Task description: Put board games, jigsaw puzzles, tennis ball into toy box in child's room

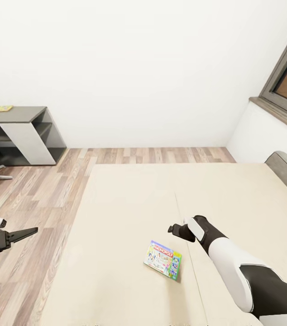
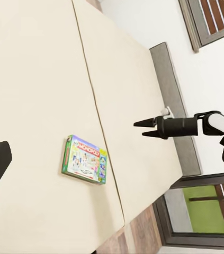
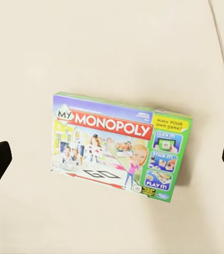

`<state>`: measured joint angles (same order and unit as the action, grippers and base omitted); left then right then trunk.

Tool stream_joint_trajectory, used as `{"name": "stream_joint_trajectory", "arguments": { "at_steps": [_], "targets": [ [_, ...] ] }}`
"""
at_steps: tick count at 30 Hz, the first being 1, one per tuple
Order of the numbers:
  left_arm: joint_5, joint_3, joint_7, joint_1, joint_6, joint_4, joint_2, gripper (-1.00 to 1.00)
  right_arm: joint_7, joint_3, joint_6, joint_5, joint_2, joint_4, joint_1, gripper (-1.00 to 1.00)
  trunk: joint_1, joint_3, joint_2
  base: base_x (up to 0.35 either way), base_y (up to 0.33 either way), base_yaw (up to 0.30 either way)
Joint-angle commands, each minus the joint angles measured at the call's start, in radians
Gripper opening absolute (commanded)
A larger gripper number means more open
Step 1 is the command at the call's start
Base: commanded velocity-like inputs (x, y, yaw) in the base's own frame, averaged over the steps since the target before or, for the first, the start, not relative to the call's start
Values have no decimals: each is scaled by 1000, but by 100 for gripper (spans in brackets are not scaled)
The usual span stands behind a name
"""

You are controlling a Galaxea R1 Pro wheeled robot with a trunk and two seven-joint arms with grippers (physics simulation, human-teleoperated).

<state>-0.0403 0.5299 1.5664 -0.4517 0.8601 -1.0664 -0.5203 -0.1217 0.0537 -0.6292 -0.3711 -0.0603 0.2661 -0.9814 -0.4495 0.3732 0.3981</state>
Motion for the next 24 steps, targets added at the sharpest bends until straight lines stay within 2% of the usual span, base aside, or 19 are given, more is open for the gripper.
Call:
{"name": "stream_joint_trajectory", "arguments": {
  "at_steps": [1, 17, 24],
  "targets": [
    [1, 0, 4, -1, 11, 0, -1, 100, -9, 6, -4, -8, 0, 2, 0, 100, 0, 3, 2, 0, 0, 0],
    [0, 3, 4, -2, 8, 0, -4, 100, -10, 9, -39, -8, 0, 8, -3, 100, 0, 30, 2, 0, 0, 0],
    [0, 21, 4, -2, 7, 0, -3, 100, -10, 9, -69, -8, 0, 13, -16, 100, 0, 41, 2, 0, 0, 0]
  ]
}}
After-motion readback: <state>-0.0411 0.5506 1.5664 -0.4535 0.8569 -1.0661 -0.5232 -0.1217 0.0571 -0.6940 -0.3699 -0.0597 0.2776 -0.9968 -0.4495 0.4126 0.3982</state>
